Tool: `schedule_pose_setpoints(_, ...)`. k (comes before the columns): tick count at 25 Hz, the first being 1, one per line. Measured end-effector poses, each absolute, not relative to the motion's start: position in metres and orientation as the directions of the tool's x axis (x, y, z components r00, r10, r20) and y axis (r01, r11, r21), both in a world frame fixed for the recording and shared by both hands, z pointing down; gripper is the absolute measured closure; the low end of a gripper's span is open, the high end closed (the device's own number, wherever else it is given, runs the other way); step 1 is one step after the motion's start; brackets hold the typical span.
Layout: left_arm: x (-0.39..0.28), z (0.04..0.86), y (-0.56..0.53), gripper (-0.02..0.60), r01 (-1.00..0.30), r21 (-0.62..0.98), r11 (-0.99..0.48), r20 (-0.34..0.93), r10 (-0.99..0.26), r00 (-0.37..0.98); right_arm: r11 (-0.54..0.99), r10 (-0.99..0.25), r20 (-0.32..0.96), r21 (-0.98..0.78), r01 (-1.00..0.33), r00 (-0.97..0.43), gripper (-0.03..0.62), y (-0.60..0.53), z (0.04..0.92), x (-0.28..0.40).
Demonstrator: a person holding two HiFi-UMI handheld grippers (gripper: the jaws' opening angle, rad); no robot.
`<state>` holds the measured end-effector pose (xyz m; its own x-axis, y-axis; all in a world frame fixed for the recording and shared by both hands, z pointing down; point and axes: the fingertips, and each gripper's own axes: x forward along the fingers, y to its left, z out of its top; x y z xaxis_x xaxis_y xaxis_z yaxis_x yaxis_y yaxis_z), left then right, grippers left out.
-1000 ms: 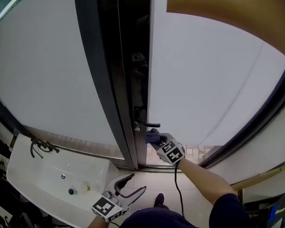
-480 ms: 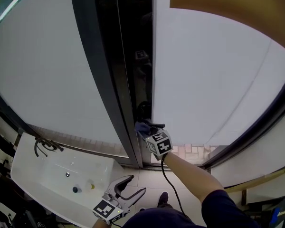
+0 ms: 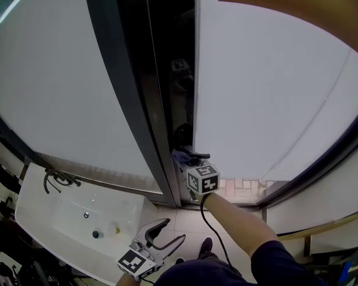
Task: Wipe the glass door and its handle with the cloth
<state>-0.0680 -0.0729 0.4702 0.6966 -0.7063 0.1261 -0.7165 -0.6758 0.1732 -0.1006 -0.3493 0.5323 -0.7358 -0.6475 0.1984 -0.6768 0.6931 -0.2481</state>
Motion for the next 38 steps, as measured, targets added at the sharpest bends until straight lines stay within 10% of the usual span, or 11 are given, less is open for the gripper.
schedule_pose_setpoints(12, -0.056, 0.468, -0.078, 0.321, -0.712, 0.166, -0.682, 0.153, -0.696, 0.702, 0.695, -0.653, 0.423, 0.003, -0.719, -0.628, 0.464, -0.356, 0.585, -0.053)
schedule_pose_setpoints(26, -0.064, 0.474, -0.066, 0.321, -0.729, 0.157, -0.666, 0.163, -0.710, 0.685, 0.648, -0.600, 0.289, -0.371, -0.665, -0.746, 0.461, -0.346, 0.542, -0.103)
schedule_pose_setpoints(38, -0.066, 0.470, -0.069, 0.321, -0.731, 0.164, -0.662, 0.136, -0.719, 0.681, 0.710, -0.599, 0.316, -0.215, -0.671, -0.736, 0.462, -0.345, 0.552, -0.102)
